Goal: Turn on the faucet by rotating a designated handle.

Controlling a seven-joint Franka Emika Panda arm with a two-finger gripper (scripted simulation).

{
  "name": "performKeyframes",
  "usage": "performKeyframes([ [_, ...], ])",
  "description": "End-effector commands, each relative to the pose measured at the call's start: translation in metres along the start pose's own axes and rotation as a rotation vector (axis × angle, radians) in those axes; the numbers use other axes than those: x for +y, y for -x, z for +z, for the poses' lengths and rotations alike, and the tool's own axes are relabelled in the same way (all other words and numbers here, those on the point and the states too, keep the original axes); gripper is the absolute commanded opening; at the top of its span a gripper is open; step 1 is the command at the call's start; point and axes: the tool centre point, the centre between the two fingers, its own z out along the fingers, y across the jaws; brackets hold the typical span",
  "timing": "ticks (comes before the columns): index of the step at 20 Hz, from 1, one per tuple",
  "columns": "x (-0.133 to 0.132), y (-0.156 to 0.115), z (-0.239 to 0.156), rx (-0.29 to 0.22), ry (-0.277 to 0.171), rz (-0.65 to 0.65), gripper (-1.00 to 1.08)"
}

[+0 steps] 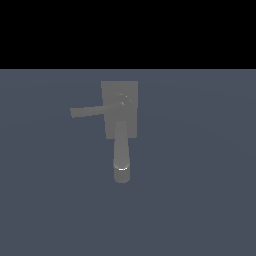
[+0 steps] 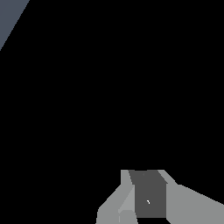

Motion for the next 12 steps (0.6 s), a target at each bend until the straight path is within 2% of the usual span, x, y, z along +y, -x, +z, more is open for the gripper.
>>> performKeyframes([
  [1, -0.016, -0.026, -0.015, 0.078, 0.034, -0.06, -1.0],
  [6, -0.057, -0.072, -0.049, 0.234, 0.083, -0.183, -1.0],
  [12, -0.122, -0.116, -0.095, 0.428, 0.109, -0.336, -1.0],
])
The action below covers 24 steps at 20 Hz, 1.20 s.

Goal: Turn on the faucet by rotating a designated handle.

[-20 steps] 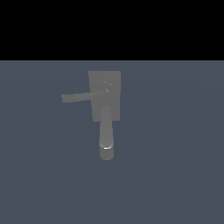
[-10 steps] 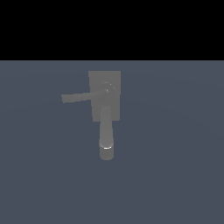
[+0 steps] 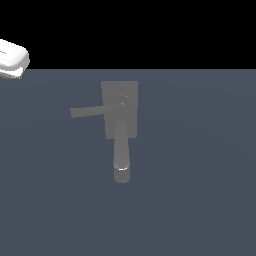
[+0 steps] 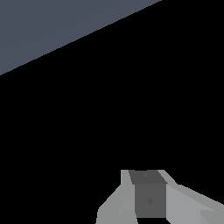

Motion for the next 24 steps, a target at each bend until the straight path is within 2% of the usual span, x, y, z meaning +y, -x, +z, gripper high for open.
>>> performKeyframes([
  [1, -0.021, -0.03, -0.014, 0.086, 0.006, -0.062, -1.0],
  [7, -0.078, -0.09, -0.052, 0.278, -0.002, -0.197, -1.0],
  [12, -0.118, -0.121, -0.08, 0.396, -0.019, -0.276, -1.0],
  [19, -0.153, -0.143, -0.107, 0.497, -0.041, -0.342, -1.0],
  [24, -0.164, -0.147, -0.109, 0.516, -0.043, -0.354, -1.0],
])
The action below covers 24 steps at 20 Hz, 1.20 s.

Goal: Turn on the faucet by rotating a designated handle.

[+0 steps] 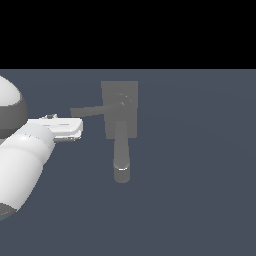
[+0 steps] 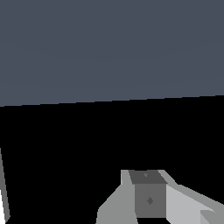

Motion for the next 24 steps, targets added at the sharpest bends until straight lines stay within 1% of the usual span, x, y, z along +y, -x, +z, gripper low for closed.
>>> performKeyframes([
  [1, -0.005, -0.001, 0.003, 0.002, 0.0, -0.001, -1.0],
  [6, -0.023, 0.007, 0.009, -0.023, -0.013, 0.005, -1.0],
  [8, -0.029, 0.007, 0.009, -0.024, -0.018, 0.004, -1.0],
  [10, -0.032, 0.004, 0.008, -0.016, -0.02, -0.001, -1.0],
  [15, -0.043, -0.012, 0.003, 0.024, -0.033, -0.023, -1.0],
  [17, -0.053, -0.013, 0.003, 0.032, -0.051, -0.031, -1.0],
  [21, -0.082, -0.01, 0.001, 0.038, -0.105, -0.048, -1.0],
  [24, -0.094, -0.012, -0.001, 0.049, -0.126, -0.058, -1.0],
])
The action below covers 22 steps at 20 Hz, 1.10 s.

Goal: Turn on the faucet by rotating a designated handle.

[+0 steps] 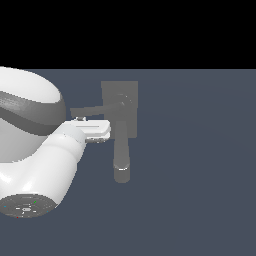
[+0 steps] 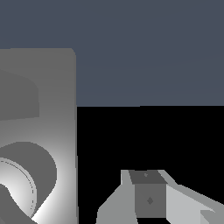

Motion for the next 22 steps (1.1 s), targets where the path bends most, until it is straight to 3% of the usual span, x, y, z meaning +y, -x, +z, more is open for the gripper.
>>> performKeyframes([
  [1, -0.008, -0.004, -0.001, 0.013, -0.013, -0.009, -1.0],
  [11, -0.006, -0.016, -0.004, 0.041, -0.002, -0.021, -1.0],
  [22, 0.001, 0.028, -0.003, 0.041, -0.002, -0.021, -1.0],
])
